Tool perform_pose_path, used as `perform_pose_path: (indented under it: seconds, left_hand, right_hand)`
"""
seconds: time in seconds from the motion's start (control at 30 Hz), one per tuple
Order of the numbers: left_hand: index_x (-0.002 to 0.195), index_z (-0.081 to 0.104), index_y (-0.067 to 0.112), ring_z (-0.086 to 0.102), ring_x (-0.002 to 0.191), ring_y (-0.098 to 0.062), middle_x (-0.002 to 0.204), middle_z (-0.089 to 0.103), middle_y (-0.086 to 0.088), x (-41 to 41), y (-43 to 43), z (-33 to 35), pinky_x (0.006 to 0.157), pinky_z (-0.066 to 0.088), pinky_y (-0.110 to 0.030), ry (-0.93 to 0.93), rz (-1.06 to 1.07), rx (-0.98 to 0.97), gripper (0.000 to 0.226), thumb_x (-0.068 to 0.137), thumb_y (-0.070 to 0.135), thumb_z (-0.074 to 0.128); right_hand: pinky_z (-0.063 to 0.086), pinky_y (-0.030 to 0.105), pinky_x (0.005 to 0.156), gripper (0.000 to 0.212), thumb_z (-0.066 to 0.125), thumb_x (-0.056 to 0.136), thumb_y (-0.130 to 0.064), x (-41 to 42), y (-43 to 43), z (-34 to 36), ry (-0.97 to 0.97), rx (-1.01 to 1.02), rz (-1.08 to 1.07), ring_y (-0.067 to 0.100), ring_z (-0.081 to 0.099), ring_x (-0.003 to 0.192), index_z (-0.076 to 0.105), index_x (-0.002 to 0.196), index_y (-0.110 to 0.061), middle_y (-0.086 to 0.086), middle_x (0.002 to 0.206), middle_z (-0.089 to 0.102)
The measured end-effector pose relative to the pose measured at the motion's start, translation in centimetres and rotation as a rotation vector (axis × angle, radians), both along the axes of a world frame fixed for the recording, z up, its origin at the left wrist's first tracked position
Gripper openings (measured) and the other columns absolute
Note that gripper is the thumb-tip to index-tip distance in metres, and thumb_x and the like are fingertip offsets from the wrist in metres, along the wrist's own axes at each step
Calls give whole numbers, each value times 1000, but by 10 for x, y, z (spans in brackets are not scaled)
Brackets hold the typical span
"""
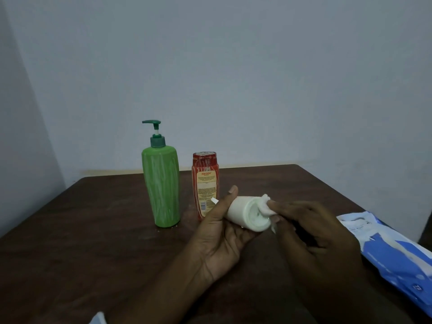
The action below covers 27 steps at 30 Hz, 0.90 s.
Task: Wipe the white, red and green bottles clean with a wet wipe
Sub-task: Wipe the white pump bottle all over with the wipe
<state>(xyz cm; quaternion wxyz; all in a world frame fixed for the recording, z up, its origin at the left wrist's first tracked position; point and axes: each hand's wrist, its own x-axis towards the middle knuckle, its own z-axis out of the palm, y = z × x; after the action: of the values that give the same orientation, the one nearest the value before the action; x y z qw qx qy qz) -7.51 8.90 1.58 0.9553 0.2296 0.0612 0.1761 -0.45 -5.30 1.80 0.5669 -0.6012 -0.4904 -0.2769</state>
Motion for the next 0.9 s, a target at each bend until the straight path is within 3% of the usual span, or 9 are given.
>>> perform_pose_path:
  seconds: [0.17, 0.33, 0.43, 0.5, 0.63, 0.7, 0.8, 0.83, 0.9]
  left_hand:
    - [142, 48, -10, 76, 91, -43, 126, 64, -36, 5, 8, -9, 59, 65, -46, 36, -9, -51, 79, 76, 20, 80]
    - [147, 44, -3, 74, 94, -44, 125, 64, -38, 7, 12, -17, 60, 65, -46, 62, -37, -73, 103, 62, 14, 98]
    - [133, 56, -9, 76, 84, -40, 112, 68, -36, 9, 12, -19, 62, 66, -46, 50, -41, -64, 67, 80, 20, 83]
    - [105, 74, -12, 77, 76, -36, 101, 73, -33, 9, 9, -18, 63, 66, -42, 32, -19, 10, 42, 80, 22, 73]
    - [74, 82, -1, 78, 74, -33, 94, 76, -29, 8, 0, -14, 63, 65, -38, 40, 8, 110, 31, 81, 22, 63]
    - [81, 83, -2, 78, 81, -34, 101, 76, -29, 8, 0, -17, 66, 66, -40, 42, -15, 121, 28, 82, 21, 67]
    - [118, 71, -12, 73, 100, -39, 126, 66, -34, 9, 4, -17, 68, 66, -46, 48, -60, 90, 50, 82, 22, 80]
    - [117, 71, -12, 74, 98, -39, 126, 66, -34, 9, 4, -17, 65, 66, -46, 54, -56, 82, 49, 83, 22, 78]
    - [94, 79, -9, 74, 95, -39, 121, 68, -34, 10, 2, -15, 63, 66, -47, 68, -25, 82, 35, 81, 23, 75]
  right_hand:
    - [49, 25, 70, 23, 58, 82, -18, -1, 3, -2, -159, -140, 20, 9, 62, 81, 75, 97, -11, -4, 90, 61]
    - [43, 21, 75, 26, 57, 85, -18, -3, 5, -2, -323, -200, -26, 15, 58, 85, 75, 101, -9, 1, 93, 65]
    - [41, 18, 78, 27, 57, 84, -16, -4, 6, -3, -338, -184, -52, 18, 58, 87, 74, 104, -10, 3, 98, 67]
    - [42, 20, 79, 26, 61, 82, -12, -5, 6, -5, -332, -170, -90, 19, 58, 89, 73, 106, -9, 4, 100, 67]
    - [44, 25, 76, 27, 64, 82, -8, -10, 8, -7, -270, -77, -172, 20, 58, 88, 72, 107, -8, 7, 100, 66]
    - [45, 26, 77, 27, 64, 81, -6, -13, 10, -9, -225, -44, -205, 21, 59, 88, 72, 107, -8, 6, 99, 66]
    - [47, 29, 74, 27, 65, 80, -5, -14, 11, -9, -168, -29, -244, 22, 60, 85, 73, 106, -9, 6, 96, 65]
    - [46, 30, 73, 26, 65, 80, -6, -15, 11, -8, -156, -26, -253, 22, 60, 83, 73, 105, -9, 6, 94, 65]
    - [46, 28, 71, 24, 63, 81, -7, -17, 9, -6, -133, -29, -261, 19, 59, 80, 74, 102, -7, 6, 90, 64]
